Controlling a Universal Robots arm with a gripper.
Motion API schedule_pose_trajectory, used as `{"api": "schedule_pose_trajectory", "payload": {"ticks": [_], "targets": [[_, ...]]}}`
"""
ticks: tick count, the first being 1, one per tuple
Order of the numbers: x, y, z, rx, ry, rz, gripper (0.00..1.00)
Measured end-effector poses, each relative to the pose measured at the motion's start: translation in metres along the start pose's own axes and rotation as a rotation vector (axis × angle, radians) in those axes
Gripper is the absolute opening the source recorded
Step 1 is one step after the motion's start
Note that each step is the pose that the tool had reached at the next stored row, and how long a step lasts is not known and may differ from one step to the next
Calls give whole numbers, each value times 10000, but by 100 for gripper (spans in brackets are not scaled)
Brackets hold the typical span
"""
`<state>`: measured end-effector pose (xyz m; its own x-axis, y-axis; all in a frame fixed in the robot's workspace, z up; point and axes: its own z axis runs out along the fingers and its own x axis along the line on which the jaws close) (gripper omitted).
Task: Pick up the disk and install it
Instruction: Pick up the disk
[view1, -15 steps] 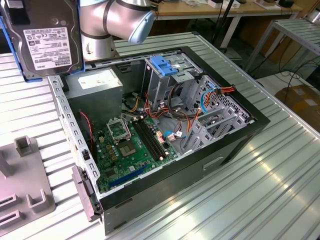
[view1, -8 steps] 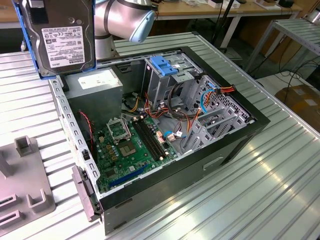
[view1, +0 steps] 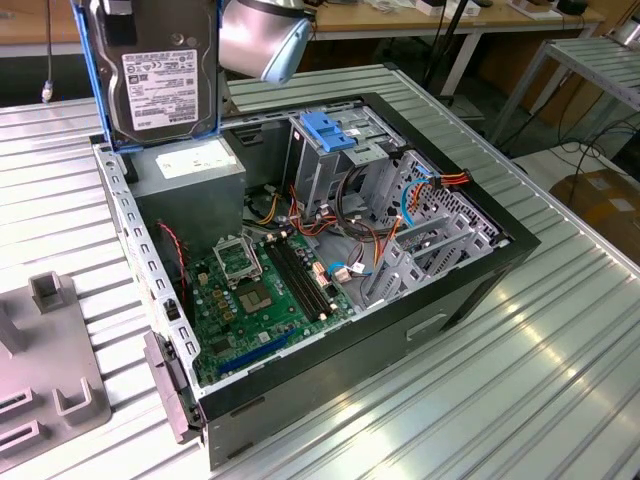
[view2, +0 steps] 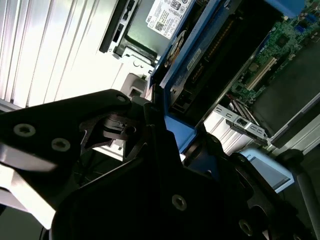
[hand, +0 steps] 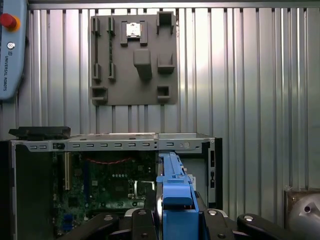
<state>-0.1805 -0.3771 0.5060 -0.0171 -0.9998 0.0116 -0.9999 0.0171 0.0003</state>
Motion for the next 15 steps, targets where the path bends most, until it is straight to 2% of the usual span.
{"api": "schedule_pose_trajectory", "payload": {"ticks": [2, 4, 7, 11, 15], "targets": [[-2, -109, 0, -1, 1, 1, 37], [-3, -175, 0, 0, 1, 0, 37], [0, -242, 1, 0, 0, 1, 37], [58, -335, 2, 0, 0, 1, 37], [111, -396, 3, 0, 0, 0, 37]]}}
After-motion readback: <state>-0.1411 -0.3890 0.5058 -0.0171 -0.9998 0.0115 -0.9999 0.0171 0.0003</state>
